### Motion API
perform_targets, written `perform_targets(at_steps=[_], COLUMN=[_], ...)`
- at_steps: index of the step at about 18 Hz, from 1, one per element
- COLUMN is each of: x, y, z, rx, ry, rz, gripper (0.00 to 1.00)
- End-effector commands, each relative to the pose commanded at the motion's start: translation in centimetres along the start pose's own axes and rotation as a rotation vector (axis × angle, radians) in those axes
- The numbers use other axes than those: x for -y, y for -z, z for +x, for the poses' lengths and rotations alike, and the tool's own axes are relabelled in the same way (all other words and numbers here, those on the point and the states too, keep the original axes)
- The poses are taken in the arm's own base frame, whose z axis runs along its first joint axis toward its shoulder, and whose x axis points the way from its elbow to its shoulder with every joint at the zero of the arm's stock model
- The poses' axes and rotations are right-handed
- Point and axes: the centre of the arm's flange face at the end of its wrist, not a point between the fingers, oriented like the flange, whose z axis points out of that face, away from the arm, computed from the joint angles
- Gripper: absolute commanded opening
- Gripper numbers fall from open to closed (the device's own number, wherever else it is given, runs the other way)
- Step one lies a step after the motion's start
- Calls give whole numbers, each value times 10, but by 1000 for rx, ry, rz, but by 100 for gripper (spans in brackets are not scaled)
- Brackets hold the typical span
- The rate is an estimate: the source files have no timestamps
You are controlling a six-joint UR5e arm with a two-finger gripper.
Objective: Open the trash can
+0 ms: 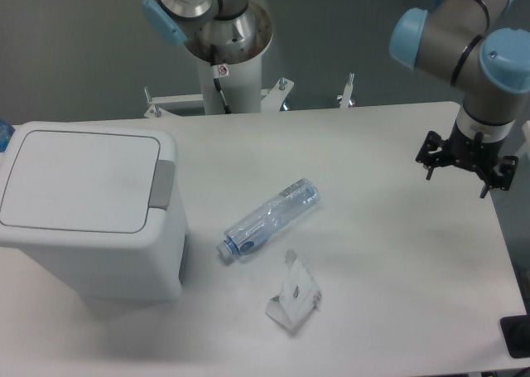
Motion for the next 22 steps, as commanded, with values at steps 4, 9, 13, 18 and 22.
perform_targets(at_steps=[4,9,13,18,22], x=[4,4,5,19,31], y=[3,-1,21,57,77], z=[1,8,21,46,71], rx=[-8,-37,-50,-48,-97], ry=[1,20,142,257,359], rz=[48,100,193,246,342], gripper=[100,100,100,100,100])
